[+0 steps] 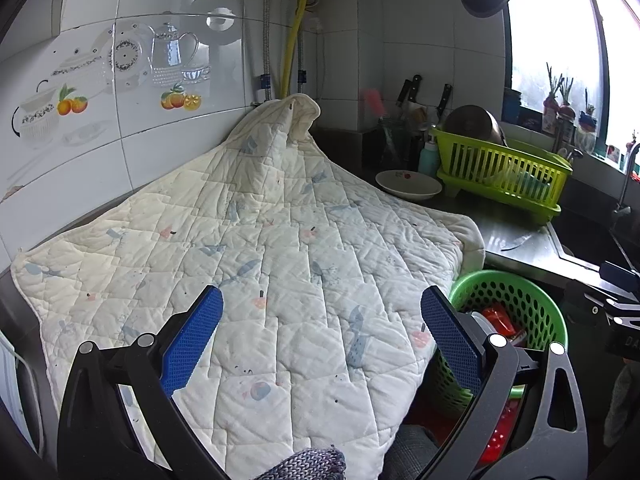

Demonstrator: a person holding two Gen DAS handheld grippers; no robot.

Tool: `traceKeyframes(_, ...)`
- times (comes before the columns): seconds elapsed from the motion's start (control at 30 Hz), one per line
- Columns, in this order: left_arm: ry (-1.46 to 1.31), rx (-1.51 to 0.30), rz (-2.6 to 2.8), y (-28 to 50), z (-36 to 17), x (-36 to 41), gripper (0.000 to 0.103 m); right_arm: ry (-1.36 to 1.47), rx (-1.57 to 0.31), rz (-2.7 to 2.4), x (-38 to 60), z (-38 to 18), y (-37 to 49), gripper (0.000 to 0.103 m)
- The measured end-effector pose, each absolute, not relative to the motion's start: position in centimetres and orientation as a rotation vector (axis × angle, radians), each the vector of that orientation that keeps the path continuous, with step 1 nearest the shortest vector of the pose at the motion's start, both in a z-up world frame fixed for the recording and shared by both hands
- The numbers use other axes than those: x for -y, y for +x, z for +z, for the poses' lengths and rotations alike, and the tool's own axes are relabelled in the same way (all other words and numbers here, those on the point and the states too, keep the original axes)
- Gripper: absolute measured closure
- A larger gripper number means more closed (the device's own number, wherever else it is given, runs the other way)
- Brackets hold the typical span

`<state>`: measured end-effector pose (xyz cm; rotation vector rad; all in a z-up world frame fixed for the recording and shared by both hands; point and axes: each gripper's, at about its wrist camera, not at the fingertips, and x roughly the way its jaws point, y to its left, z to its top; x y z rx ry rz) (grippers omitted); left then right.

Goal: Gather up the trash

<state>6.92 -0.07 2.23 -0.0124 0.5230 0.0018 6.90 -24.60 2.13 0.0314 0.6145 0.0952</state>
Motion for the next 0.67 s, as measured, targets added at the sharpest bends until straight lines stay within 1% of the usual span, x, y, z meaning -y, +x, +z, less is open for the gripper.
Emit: traceKeyframes(0.67,-0.019,-0.524,-0.008,6.98,2.13,0.21,0.005,0.030,-0.617,0.098,24.45,1.96,7.02,0.007)
